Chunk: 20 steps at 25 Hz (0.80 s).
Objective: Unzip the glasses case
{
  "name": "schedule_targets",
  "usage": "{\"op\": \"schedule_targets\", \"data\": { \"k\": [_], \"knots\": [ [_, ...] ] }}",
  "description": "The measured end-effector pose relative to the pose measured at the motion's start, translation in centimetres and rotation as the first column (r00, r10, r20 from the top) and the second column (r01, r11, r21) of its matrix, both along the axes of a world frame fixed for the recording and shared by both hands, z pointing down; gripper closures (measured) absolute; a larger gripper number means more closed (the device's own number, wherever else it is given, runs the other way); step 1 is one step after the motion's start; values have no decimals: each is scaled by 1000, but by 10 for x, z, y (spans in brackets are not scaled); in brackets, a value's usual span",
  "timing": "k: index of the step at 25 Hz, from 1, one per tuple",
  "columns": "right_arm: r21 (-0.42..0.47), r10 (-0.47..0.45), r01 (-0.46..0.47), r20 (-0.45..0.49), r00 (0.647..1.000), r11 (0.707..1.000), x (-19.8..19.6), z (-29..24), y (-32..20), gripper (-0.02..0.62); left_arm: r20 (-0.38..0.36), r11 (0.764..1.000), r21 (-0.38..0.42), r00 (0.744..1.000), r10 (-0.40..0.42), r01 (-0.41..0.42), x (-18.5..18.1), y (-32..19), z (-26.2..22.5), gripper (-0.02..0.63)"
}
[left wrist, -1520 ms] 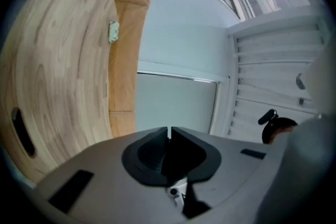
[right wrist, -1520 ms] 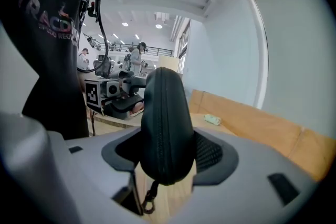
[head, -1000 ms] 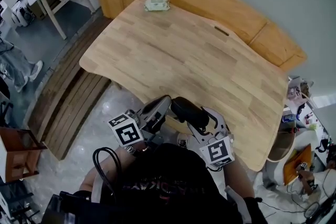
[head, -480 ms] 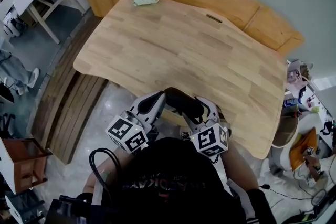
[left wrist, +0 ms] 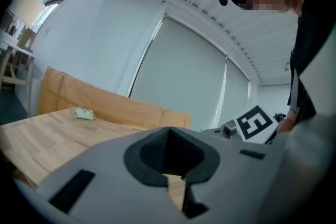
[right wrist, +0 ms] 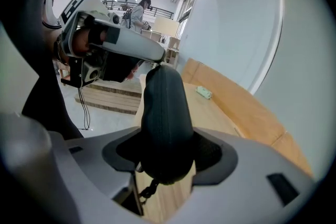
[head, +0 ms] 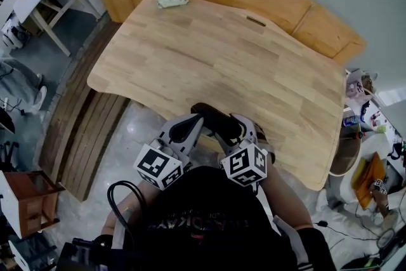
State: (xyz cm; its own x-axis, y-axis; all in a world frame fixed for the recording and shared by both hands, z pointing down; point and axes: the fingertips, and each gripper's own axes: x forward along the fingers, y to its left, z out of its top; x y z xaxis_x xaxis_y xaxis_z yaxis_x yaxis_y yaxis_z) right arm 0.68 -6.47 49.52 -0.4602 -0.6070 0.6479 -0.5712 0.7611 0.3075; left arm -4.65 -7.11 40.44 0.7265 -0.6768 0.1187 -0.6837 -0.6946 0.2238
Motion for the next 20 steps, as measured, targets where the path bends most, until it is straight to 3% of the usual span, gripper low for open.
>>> {"op": "schedule_targets", "data": {
  "k": [4,12,20],
  "knots": [
    [-5,-4,4,0,1000,1000,-8,-4,-3,325,63,998,22,997,51,-53,11,7,3,594],
    [-3,-17,17,-10,1000,1000,-17,-3,-5,324,61,992,-23,991,123,-122,24,17,12,594],
    [-3,-31,31,-32,999,1000,-26,0,-7,324,107,981,-40,975,195,-192,40,24,19,594]
  ]
}}
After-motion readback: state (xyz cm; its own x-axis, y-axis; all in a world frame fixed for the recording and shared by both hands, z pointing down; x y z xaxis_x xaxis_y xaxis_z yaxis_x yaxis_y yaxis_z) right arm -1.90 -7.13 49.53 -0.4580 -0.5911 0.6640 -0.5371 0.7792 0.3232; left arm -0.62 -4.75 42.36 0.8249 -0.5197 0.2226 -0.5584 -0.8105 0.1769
